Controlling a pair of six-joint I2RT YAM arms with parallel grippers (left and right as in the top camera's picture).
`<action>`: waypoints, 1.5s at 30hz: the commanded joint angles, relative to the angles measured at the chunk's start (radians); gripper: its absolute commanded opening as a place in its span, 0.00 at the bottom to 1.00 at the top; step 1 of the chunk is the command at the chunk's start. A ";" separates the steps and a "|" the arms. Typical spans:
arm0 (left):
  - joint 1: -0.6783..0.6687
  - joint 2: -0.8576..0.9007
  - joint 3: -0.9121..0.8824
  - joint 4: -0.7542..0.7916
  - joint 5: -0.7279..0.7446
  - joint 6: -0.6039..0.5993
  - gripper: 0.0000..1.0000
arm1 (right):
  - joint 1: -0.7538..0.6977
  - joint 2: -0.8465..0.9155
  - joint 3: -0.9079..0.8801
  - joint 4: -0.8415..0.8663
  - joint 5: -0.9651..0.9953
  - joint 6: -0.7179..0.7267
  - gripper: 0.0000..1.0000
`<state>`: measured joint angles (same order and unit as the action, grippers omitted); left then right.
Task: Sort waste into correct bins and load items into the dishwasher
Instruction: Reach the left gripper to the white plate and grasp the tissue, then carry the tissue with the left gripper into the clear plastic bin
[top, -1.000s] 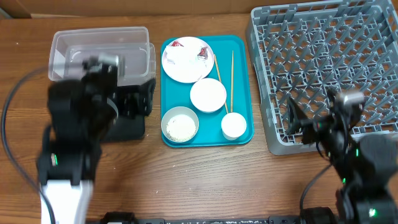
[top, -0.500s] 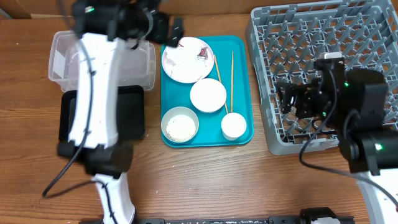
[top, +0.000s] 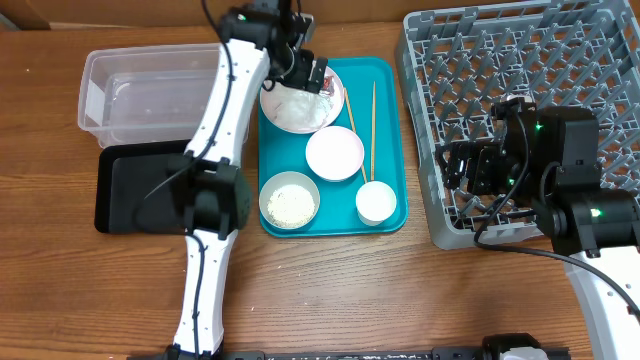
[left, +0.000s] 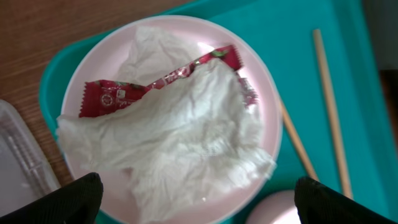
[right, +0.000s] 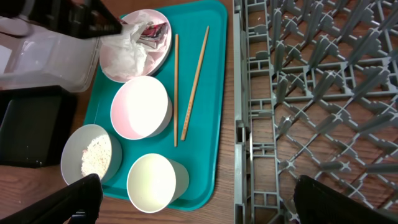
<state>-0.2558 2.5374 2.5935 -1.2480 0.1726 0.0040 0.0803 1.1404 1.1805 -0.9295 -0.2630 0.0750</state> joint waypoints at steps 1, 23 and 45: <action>-0.041 0.055 0.019 0.030 -0.122 -0.045 1.00 | 0.003 -0.001 0.025 -0.001 -0.008 0.005 1.00; -0.066 0.190 0.013 0.126 -0.190 -0.034 1.00 | 0.003 -0.001 0.025 0.006 -0.009 0.005 1.00; 0.027 0.014 0.342 -0.229 -0.078 -0.161 0.04 | 0.003 -0.001 0.025 0.008 -0.008 0.005 1.00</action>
<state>-0.2733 2.6659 2.8689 -1.4395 0.0696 -0.1001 0.0803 1.1404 1.1805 -0.9276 -0.2638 0.0757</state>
